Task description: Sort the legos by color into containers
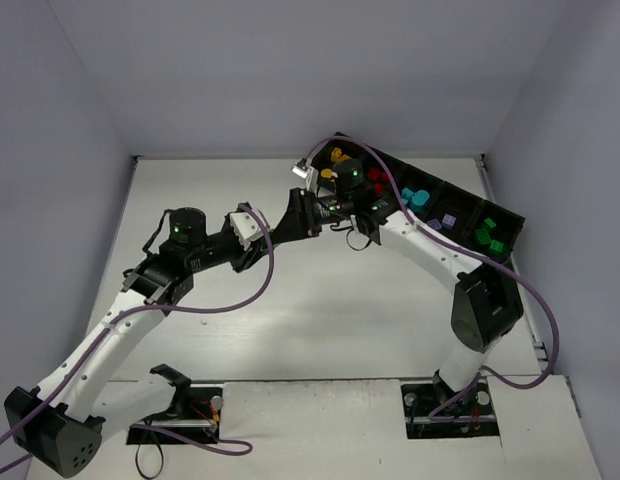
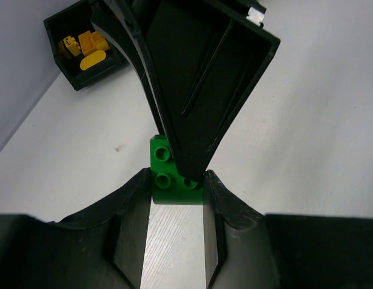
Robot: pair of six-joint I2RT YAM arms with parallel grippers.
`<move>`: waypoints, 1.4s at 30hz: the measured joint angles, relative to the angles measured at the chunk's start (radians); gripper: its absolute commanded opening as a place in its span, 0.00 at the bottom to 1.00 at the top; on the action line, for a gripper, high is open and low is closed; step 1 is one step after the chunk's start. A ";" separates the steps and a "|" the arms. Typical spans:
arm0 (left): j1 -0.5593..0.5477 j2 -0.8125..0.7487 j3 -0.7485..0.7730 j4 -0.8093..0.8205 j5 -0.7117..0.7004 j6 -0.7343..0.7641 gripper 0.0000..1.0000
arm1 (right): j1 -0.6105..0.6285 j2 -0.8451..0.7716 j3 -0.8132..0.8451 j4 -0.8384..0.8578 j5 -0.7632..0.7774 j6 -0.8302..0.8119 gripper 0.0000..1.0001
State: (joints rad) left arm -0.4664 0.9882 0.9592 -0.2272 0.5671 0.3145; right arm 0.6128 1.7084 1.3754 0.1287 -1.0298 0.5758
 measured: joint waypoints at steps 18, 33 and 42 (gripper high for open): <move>-0.026 -0.013 -0.001 0.018 -0.116 -0.068 0.75 | -0.038 -0.003 -0.023 -0.033 0.122 -0.074 0.00; -0.026 0.031 -0.001 -0.143 -0.423 -0.575 0.78 | -0.686 -0.178 -0.151 -0.231 1.025 -0.352 0.00; -0.023 0.030 -0.001 -0.249 -0.486 -0.723 0.79 | -0.861 -0.081 -0.141 -0.240 1.170 -0.369 0.05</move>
State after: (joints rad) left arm -0.4896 1.0183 0.9581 -0.4767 0.0807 -0.4080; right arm -0.2485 1.6272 1.2343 -0.1108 0.1406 0.2070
